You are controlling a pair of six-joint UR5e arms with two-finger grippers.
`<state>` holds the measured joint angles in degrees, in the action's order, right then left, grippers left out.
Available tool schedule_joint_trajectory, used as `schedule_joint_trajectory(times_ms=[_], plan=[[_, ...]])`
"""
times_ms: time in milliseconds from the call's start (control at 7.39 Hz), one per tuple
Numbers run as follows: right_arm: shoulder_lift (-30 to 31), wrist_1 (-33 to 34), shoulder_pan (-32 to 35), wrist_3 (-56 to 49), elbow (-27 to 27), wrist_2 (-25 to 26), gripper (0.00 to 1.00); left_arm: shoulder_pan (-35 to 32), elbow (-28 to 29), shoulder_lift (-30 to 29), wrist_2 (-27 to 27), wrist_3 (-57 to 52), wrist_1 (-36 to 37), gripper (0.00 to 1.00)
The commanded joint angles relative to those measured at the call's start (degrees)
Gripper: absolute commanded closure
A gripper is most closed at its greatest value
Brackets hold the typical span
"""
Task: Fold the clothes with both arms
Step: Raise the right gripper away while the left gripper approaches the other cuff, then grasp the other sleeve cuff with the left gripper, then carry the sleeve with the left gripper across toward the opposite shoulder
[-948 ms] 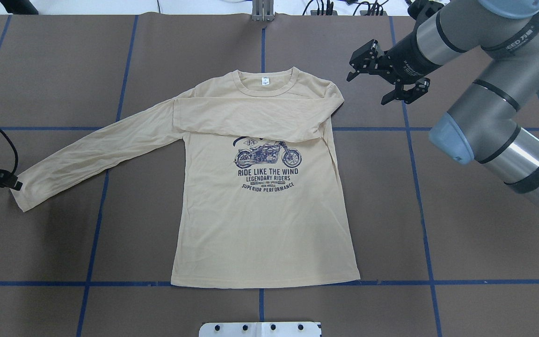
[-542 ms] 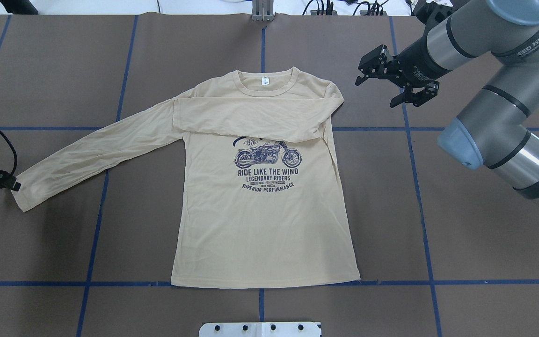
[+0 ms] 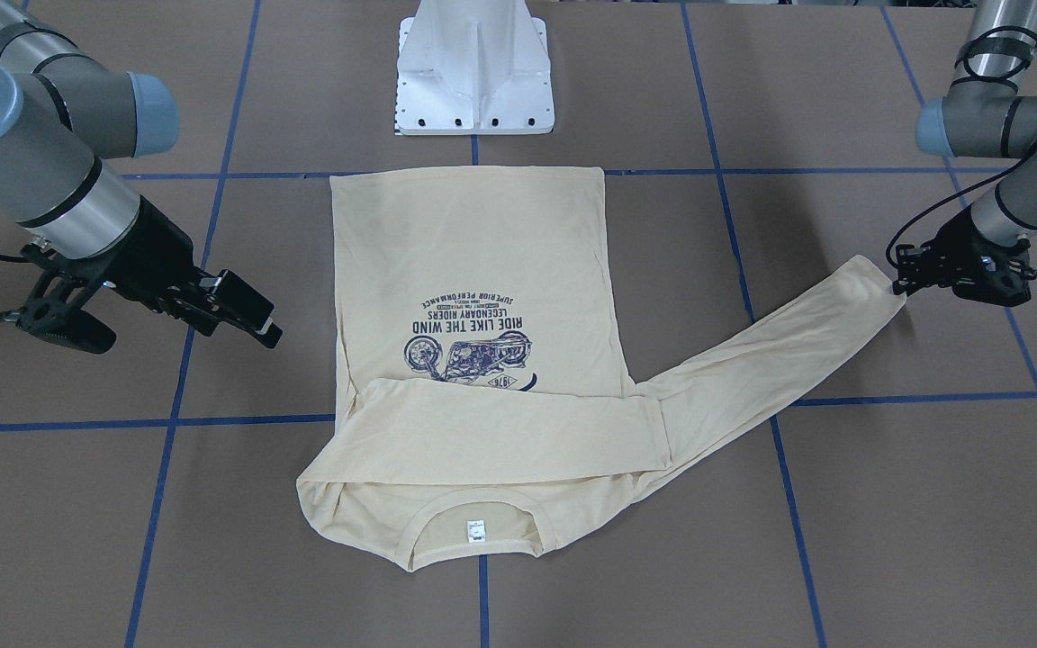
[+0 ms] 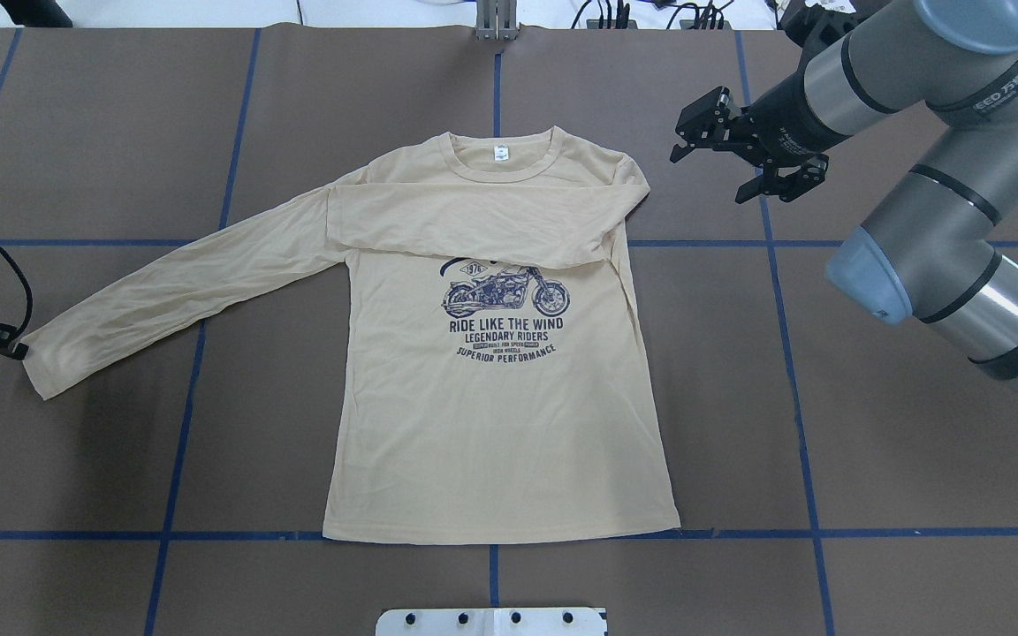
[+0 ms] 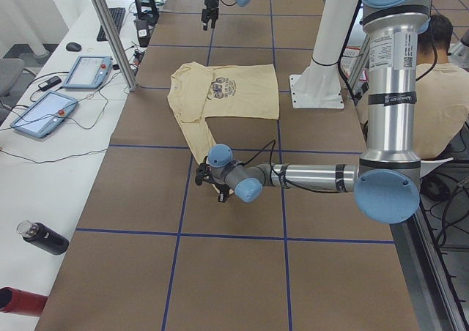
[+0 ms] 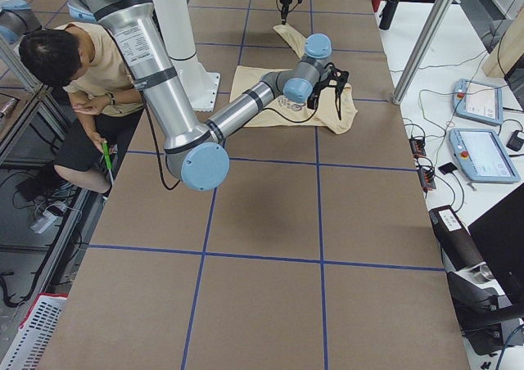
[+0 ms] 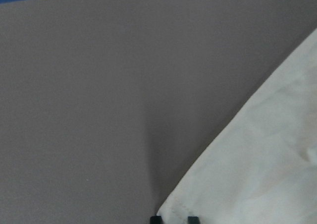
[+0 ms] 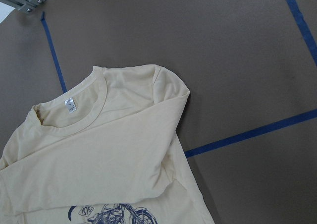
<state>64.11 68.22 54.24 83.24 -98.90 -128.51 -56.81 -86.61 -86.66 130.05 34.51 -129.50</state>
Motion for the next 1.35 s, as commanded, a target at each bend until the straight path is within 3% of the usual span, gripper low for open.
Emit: schedule_joint_trajectory(times_ms=[0,271,542,677,948,1219], plan=[[2.67,0.07,0.77,-0.09,-2.24,0.02,0.02,-0.66,-5.45,0.52,0.03,0.12,0.91,1.0],[7.32,-0.02,2.88,-2.88,-3.75,-0.34,0.02,-0.41,-17.65,-1.91,-0.23,14.6,7.29,1.0],[15.12,-0.72,6.21,-14.25,-3.84,-0.33,0.02,2.3,-20.7,-20.81,-0.58,30.89,24.12,1.0],[19.86,-0.89,8.23,-25.21,-3.15,-0.25,0.02,7.8,-19.57,-29.27,-1.8,39.41,29.25,1.0],[22.63,-0.81,13.32,-37.22,1.31,-0.25,0.01,9.96,-8.47,-45.61,-3.4,51.57,28.61,1.0],[22.46,-0.72,19.13,-51.01,8.87,-0.68,0.01,12.16,11.2,-61.72,-6.19,60.63,21.18,1.0]])
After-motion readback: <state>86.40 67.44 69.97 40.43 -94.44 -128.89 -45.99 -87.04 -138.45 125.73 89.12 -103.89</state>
